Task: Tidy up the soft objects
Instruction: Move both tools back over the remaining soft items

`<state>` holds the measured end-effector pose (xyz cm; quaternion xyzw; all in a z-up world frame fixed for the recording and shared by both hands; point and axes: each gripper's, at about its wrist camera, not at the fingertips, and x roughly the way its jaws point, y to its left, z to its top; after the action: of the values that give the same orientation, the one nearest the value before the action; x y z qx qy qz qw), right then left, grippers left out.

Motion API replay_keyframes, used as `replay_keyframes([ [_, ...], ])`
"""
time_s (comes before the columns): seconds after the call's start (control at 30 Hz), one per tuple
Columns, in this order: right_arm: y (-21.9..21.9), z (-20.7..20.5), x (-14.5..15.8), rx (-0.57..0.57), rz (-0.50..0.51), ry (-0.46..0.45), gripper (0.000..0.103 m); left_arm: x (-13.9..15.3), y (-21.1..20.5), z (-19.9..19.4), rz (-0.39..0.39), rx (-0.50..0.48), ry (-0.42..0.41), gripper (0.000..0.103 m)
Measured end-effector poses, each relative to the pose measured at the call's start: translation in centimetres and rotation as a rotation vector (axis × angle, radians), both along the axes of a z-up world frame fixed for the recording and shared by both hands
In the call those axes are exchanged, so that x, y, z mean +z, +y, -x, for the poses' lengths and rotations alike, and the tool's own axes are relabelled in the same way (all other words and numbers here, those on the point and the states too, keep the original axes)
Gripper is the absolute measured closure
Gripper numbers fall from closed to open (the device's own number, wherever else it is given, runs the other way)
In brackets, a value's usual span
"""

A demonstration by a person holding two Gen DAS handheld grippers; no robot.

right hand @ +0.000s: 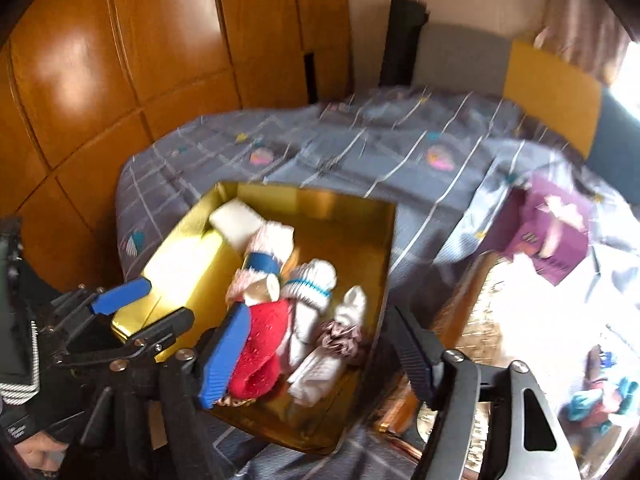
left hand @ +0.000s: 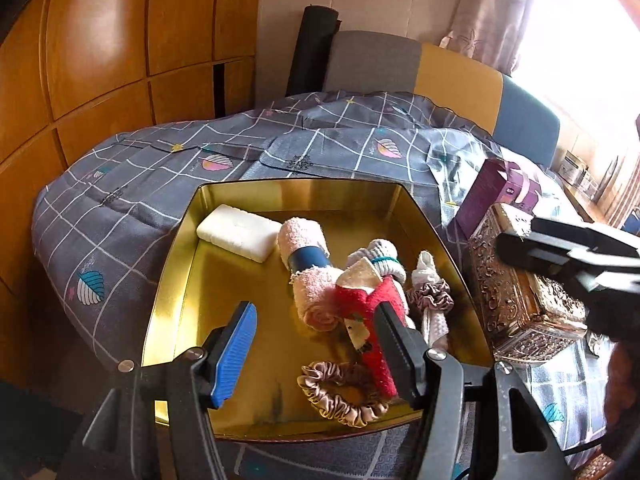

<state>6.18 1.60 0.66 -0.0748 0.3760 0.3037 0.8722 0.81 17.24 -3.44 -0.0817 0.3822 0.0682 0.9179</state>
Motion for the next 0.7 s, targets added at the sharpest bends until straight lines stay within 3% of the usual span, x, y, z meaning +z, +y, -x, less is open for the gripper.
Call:
replay_keyframes([
  [0.33, -6.6, 1.4, 3.5, -0.140, -0.064, -0.162, 0.020, 0.8, -2.0, 0.0, -0.038, -0.049, -0.015, 0.041],
  [0.7, -17.1, 0.6, 3.6, -0.395, -0.041, -0.182, 0.016, 1.6, -4.7, 0.0, -0.076, -0.118, -0.020, 0.041],
])
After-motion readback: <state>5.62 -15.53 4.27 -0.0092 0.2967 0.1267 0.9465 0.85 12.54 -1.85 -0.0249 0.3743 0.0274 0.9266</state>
